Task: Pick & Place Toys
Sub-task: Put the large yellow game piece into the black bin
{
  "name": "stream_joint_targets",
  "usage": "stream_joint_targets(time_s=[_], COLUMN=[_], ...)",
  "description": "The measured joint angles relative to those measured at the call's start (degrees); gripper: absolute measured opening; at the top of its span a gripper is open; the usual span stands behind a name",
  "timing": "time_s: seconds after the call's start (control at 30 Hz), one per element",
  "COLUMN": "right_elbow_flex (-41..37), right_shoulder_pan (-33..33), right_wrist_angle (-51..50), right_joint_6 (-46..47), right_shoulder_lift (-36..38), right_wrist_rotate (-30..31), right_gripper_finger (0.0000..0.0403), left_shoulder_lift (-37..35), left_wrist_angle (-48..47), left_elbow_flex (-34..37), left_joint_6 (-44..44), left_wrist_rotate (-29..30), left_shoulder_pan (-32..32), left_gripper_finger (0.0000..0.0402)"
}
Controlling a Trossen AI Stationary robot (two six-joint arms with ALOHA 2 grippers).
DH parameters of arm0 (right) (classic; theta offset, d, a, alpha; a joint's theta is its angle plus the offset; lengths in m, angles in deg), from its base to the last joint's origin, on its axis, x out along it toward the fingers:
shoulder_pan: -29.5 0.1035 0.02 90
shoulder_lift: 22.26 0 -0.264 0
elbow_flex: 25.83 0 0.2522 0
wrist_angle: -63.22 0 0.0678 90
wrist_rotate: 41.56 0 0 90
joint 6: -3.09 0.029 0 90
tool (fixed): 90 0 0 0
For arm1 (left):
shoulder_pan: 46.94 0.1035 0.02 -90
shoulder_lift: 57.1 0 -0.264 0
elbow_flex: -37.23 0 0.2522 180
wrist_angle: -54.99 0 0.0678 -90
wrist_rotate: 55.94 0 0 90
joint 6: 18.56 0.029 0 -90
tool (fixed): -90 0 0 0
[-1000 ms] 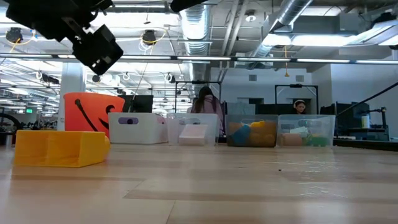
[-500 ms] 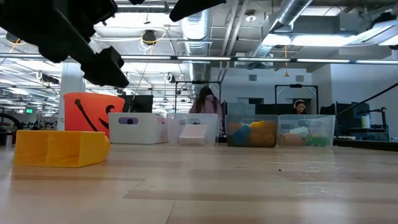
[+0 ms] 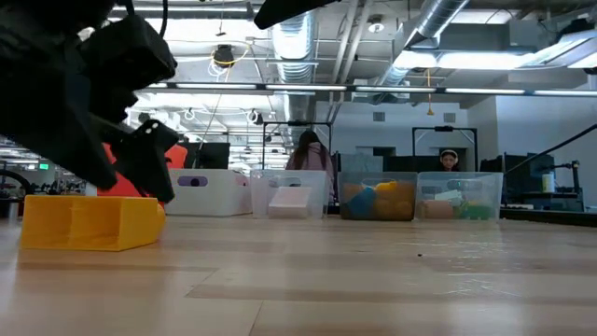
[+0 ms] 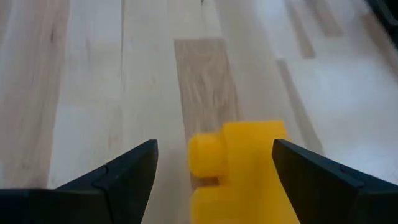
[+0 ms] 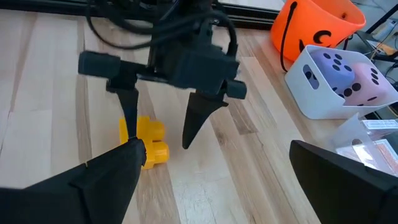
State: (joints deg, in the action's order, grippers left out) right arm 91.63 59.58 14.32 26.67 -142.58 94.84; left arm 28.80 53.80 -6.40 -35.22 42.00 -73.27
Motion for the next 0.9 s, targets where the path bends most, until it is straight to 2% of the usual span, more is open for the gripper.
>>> stream_joint_targets(time_s=[0.37,0.7,0.9], right_elbow_flex=[0.0,0.0,0.0], right_shoulder_pan=[0.0,0.0,0.0], right_wrist_angle=[-0.02,-0.02,-0.02], right_joint_6=[0.01,0.0,-0.01], right_shoulder_lift=[-0.01,-0.01,-0.01], right_wrist_rotate=[-0.01,-0.01,-0.03], right_gripper_finger=[0.0395,0.0395,0.0395], left_shoulder_lift=[2.6,-2.94,-2.96], left_wrist_angle=[0.9,0.63,-0.05], left_elbow_flex=[-0.18,0.08,0.06], left_joint_6=[-2.07,-5.11,-5.23], left_wrist_rotate=[-0.79,-0.95,-0.88], left_shoulder_pan=[-3.19,-3.93,-5.74], left_gripper_finger=[0.031,0.0308,0.0308])
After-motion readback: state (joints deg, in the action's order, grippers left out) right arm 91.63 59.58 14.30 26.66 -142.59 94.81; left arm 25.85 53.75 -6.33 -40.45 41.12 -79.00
